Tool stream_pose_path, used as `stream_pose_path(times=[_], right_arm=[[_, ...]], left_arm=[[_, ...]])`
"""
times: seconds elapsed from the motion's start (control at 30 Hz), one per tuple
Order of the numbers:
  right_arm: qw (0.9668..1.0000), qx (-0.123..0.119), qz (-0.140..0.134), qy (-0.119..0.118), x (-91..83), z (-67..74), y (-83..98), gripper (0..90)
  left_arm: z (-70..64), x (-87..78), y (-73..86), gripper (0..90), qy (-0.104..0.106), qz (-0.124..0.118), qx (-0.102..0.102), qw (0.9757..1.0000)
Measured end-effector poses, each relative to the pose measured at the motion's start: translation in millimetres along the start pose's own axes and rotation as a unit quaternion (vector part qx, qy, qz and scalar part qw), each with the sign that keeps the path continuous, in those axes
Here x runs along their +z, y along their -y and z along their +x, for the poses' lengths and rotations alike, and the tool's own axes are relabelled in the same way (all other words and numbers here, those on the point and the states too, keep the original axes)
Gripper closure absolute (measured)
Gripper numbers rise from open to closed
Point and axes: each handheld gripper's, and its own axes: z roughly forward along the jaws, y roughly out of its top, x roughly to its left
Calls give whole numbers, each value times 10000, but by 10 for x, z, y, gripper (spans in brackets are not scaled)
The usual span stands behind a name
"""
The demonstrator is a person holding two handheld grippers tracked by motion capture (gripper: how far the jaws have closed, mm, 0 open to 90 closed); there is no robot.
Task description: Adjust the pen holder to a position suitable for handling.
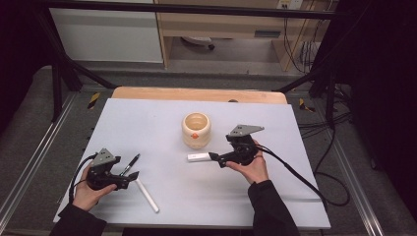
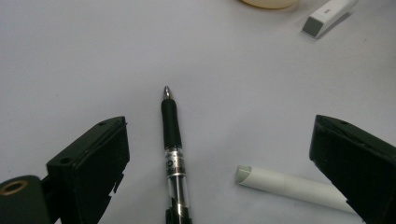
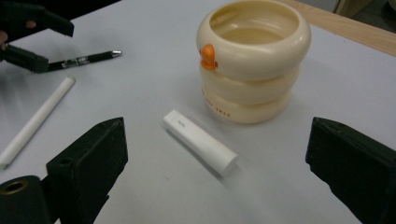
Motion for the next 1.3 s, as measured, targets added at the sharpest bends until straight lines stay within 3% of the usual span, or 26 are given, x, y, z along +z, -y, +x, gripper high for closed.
stream_pose_path(times=[0.53, 0.73, 1.03, 1.3], right_arm=[[9994, -337, 6, -25, 387, 48, -408, 250], [9984, -526, 147, -143, 611, 63, -580, 390], [9949, -914, 392, -187, 919, 60, -639, 517], [9930, -1025, 565, -134, 1060, -16, -621, 634]], left_arm=[[0, 15, 0, 54, 34, 35, 5, 10000], [3, 13, 1, 55, 37, 34, 10, 10000], [7, 10, 0, 56, 42, 24, 9, 10000], [17, 6, -1, 58, 30, -5, -17, 10000]])
